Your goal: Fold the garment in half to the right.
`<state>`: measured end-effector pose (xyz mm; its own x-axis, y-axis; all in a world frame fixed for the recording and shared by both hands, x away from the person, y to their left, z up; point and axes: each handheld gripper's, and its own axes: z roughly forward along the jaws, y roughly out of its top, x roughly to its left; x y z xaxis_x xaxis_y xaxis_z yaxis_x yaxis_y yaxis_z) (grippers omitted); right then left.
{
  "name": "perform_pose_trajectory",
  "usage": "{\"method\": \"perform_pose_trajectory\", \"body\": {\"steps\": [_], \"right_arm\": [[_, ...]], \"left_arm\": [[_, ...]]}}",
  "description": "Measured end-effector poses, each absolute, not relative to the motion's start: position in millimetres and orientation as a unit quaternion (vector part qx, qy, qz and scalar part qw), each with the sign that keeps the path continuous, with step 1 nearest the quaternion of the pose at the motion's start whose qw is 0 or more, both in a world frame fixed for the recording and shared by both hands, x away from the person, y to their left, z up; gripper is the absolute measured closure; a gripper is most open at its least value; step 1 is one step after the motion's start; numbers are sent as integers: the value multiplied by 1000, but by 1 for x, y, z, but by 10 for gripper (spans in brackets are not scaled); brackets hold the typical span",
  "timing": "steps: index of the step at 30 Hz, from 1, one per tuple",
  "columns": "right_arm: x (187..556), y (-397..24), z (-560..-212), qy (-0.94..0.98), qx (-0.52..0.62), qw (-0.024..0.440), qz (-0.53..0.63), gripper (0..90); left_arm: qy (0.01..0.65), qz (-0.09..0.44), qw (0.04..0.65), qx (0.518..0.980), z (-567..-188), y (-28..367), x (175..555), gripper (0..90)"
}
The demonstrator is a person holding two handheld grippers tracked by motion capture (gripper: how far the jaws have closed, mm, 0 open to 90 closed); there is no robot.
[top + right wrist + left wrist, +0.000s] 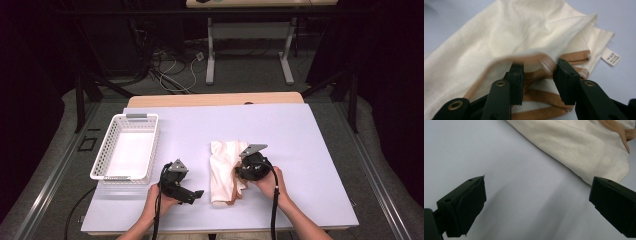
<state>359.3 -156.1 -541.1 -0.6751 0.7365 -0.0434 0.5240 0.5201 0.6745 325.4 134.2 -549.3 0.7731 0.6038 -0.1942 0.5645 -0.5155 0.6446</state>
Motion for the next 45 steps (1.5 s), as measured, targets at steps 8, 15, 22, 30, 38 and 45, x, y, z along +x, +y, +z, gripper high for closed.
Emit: {"method": "perform_pose_trajectory", "body": {"steps": [8, 15, 22, 30, 38, 45], "right_arm": [[352, -172, -533, 862, 374, 147, 310, 459], [344, -186, -521, 852, 379, 125, 339, 392], [357, -180, -519, 841, 379, 135, 362, 466], [396, -165, -533, 830, 408, 135, 356, 590], [420, -163, -550, 814, 448, 138, 344, 636], [419, -170, -553, 806, 451, 132, 360, 871]], "left_arm": [[337, 22, 359, 870, -549, 135, 326, 10], [338, 27, 360, 869, -548, 136, 326, 9], [336, 26, 358, 871, -550, 134, 327, 10], [331, 28, 355, 874, -550, 130, 325, 7], [331, 29, 353, 875, -550, 129, 325, 8], [330, 30, 354, 874, -550, 129, 324, 8]]}}
